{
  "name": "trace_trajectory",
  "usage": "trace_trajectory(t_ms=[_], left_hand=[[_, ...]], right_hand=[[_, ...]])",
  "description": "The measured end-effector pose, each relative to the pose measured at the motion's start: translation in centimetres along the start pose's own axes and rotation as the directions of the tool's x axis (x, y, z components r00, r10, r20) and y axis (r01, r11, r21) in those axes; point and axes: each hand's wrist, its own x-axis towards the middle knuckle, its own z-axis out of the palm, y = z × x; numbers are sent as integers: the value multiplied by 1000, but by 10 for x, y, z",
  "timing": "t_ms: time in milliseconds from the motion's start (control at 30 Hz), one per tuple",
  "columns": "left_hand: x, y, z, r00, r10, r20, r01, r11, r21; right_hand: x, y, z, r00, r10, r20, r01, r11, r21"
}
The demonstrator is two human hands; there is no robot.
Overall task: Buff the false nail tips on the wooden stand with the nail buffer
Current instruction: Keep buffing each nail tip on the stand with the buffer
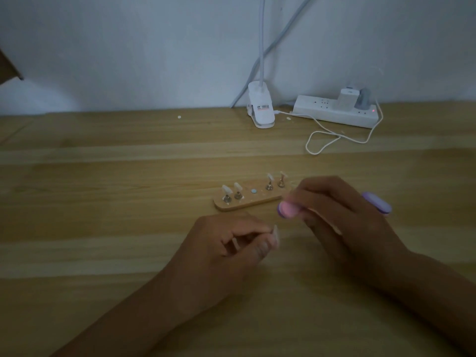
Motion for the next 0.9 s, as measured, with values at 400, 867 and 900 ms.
trace_trajectory(t_ms=[400,867,900], left_hand=[[2,4,1,992,48,-115,-36,994,107],[0,4,2,993,84,-82,-75,991,114],[0,4,3,993,68,-101,-57,992,111]], right_hand=[[-7,-2,3,998,-56,-37,51,989,-138],[-6,-2,5,980,-192,-43,188,978,-96],[-2,2,4,980,-183,-82,171,976,-131]])
